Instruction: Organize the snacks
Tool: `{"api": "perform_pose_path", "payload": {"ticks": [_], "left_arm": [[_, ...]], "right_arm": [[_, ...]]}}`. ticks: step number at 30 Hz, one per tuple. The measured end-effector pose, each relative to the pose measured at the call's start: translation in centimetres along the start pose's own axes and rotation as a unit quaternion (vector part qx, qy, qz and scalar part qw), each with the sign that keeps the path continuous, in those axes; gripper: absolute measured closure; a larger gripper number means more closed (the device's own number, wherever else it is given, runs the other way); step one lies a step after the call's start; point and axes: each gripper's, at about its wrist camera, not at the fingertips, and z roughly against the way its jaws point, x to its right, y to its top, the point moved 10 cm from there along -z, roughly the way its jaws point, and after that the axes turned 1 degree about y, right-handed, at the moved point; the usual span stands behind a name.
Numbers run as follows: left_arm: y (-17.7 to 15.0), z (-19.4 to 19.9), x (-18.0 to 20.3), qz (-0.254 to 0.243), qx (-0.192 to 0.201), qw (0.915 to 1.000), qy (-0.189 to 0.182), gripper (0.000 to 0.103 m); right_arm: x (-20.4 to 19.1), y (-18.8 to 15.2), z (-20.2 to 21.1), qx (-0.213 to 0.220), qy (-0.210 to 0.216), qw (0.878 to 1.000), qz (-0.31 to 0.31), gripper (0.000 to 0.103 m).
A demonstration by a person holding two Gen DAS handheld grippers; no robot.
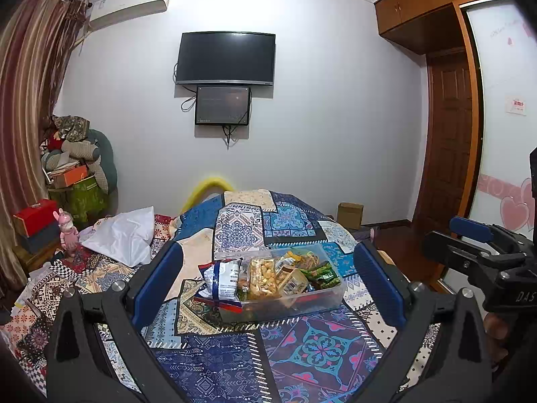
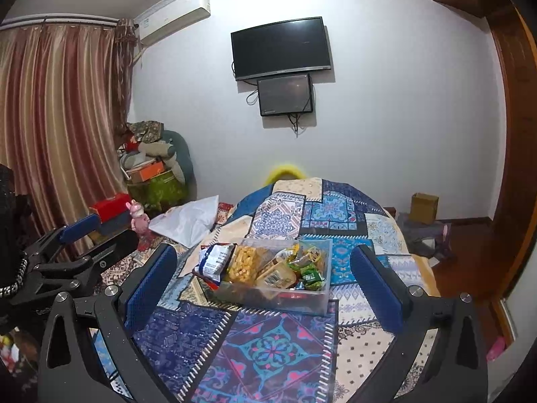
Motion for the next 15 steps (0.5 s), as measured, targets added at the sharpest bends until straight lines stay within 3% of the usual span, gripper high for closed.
{"api": "perform_pose_path", "payload": {"ticks": [15], "left_arm": [[-0.10, 0.03, 0.01, 0.003, -0.002, 1.0000, -0.003, 0.000]], "right_arm": [[-0.29, -0.14, -0.14, -0.003, 0.000, 1.000, 0.002, 0.000]]}}
